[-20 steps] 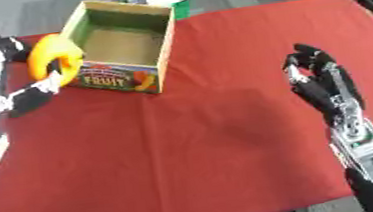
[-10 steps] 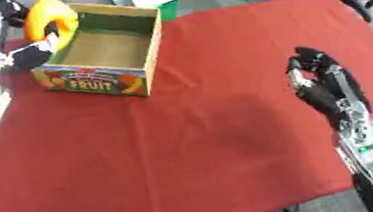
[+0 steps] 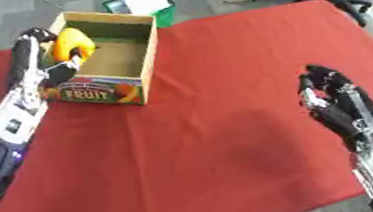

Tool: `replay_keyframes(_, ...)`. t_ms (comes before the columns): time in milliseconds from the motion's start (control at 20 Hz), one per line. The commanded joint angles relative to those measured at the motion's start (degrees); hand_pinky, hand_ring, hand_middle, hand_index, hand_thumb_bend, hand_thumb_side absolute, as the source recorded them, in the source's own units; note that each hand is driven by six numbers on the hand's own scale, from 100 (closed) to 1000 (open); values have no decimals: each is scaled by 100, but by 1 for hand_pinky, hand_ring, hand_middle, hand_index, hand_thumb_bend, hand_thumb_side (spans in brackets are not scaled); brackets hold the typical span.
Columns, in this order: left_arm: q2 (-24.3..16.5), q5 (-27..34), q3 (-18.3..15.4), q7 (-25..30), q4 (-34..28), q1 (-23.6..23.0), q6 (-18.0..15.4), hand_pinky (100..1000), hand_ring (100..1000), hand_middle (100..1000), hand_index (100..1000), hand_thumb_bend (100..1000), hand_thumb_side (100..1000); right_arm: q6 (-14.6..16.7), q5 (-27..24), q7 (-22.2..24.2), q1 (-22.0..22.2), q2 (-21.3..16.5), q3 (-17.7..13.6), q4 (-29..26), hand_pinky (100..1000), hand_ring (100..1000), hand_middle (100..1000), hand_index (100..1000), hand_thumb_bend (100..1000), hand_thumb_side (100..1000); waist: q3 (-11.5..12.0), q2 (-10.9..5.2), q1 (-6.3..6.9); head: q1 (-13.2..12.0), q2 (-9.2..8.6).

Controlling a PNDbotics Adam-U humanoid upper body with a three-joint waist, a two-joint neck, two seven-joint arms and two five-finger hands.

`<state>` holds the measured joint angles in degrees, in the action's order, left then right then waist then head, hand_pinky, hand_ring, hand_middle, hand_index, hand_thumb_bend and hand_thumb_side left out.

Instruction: Pick up objects on the table and place them in the box.

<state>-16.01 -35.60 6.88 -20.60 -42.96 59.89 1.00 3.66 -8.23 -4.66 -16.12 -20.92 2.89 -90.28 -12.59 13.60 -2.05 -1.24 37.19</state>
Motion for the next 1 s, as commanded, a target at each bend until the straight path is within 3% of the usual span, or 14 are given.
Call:
replay_keyframes(50, -71, -250, -19, 61, -161, 118, -83, 840, 964, 904, 798, 760, 354, 7, -1, 22, -52, -91, -17, -61, 623, 824, 732, 861, 100, 365, 24, -97, -6, -39, -42)
replay_keyframes(250, -100, -349, -1, 196, -394, 94, -100, 873, 1000, 954, 834, 801, 414, 7, -4, 41, -47, -88, -5, -47, 623, 824, 732, 861, 100, 368, 85, -126, 2, -43, -18)
replay_keyframes(350, -137, -232, 13, 221, -625, 59, -118, 876, 1000, 942, 820, 756, 419, 9, -5, 46, -38, -87, -7, -43, 623, 824, 731, 860, 100, 369, 137, -142, 0, -35, -4)
replay_keyframes(400, -169, -115, 33, 238, -786, 27, -123, 863, 985, 902, 791, 638, 422, 10, -6, 44, -32, -87, -13, -42, 623, 824, 731, 860, 100, 371, 172, -151, -1, -25, 7)
replay_keyframes(450, -218, 90, 57, 250, -1017, -28, -105, 839, 940, 857, 742, 453, 408, 14, -9, 38, -20, -87, -24, -42, 623, 824, 731, 860, 100, 372, 221, -164, -5, -5, 25)
replay_keyframes(600, -435, 864, 194, 358, -1915, -287, 70, 830, 918, 836, 720, 297, 390, 29, -2, -1, 21, -82, -72, -39, 623, 824, 730, 860, 100, 371, 388, -195, -22, 63, 62)
replay_keyframes(800, -872, 1768, 223, 635, -3498, -1002, 332, 831, 910, 827, 724, 247, 400, 89, 22, -84, 91, -86, -170, -72, 623, 824, 729, 860, 100, 368, 712, -237, -51, 183, 96)
replay_keyframes(1000, -1227, 2287, -9, 992, -4895, -2004, 566, 836, 916, 831, 723, 217, 420, 163, 40, -186, 139, -81, -277, -143, 622, 823, 726, 860, 100, 367, 994, -242, -68, 317, 98)
